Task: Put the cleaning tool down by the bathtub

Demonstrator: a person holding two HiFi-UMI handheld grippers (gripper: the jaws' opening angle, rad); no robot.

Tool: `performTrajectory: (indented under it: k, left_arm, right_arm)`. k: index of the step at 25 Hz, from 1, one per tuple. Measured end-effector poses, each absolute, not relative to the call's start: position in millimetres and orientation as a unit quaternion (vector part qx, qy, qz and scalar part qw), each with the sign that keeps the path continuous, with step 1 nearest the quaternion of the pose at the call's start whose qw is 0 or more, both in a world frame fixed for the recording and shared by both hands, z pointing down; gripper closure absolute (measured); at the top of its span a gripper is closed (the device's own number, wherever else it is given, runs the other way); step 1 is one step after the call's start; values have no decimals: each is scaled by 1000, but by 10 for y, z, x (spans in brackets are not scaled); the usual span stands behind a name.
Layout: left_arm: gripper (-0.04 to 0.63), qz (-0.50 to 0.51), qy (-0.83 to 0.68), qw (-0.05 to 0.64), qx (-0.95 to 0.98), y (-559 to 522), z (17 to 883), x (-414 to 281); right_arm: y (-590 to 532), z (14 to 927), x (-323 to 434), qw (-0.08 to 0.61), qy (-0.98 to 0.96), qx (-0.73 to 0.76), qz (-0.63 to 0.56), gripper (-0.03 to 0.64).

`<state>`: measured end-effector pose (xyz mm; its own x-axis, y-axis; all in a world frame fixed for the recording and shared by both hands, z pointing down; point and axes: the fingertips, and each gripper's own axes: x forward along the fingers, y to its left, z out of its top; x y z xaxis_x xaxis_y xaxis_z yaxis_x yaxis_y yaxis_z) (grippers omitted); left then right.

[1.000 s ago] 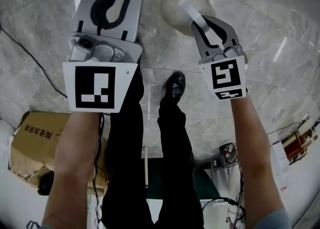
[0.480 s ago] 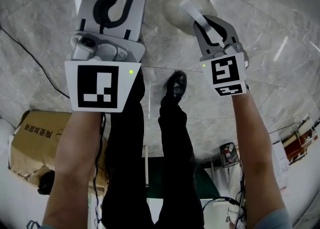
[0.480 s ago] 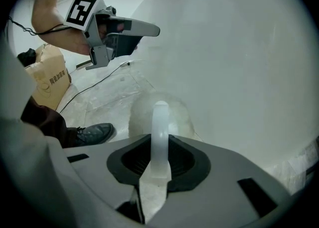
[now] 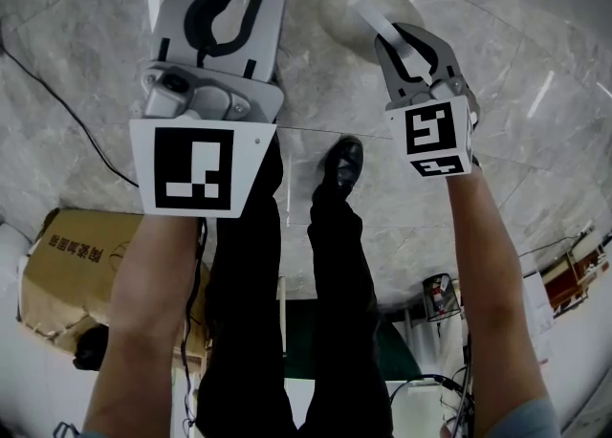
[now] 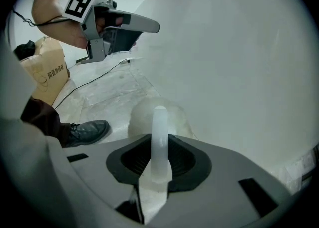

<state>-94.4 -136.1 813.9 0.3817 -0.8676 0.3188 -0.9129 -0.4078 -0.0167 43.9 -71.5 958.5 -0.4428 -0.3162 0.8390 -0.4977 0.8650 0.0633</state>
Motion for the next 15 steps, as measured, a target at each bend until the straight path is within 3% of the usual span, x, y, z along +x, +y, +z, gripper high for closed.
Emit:
performTrajectory:
  k: [15]
  left_arm:
    - [580,137,-540,73,827,-1392,7946,-904]
  right_arm:
    - [-832,9335,391,453,-850,256,87,502]
